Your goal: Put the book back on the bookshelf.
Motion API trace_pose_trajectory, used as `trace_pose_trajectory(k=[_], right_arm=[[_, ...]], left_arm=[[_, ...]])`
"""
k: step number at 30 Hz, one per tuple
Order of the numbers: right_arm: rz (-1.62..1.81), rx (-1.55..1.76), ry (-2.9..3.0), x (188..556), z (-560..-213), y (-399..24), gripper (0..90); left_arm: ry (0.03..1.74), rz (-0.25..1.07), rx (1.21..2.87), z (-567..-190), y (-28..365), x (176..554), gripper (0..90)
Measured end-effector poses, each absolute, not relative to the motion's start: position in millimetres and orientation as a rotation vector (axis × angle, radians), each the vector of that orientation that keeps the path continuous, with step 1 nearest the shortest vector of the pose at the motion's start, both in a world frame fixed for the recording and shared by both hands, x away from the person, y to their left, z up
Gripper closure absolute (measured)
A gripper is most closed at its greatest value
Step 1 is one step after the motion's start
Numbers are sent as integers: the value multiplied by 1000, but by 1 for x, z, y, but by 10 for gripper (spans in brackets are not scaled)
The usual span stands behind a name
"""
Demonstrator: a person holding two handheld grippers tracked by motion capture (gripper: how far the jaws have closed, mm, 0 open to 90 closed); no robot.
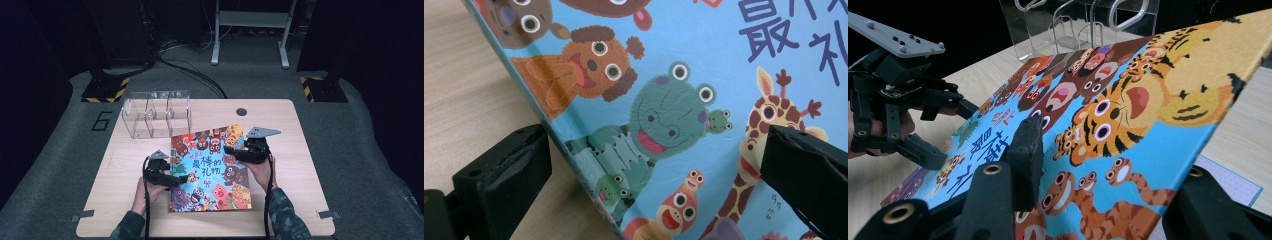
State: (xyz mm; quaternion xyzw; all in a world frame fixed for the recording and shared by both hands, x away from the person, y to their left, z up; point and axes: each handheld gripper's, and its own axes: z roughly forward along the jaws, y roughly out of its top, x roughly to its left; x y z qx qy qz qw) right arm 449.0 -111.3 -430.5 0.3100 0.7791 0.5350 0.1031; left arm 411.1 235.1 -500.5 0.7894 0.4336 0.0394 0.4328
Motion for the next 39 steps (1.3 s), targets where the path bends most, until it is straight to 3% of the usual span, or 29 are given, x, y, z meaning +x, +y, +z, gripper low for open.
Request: trace_pose_trajectory(k=[16,39], right_arm=[[1589,1001,2332,454,-431,-113,557],[1547,1155,2378,457,-430,-117,556]], left_arm=[[1029,88,1966,-501,236,413,17],[976,183,1988,-496,235,408,56]])
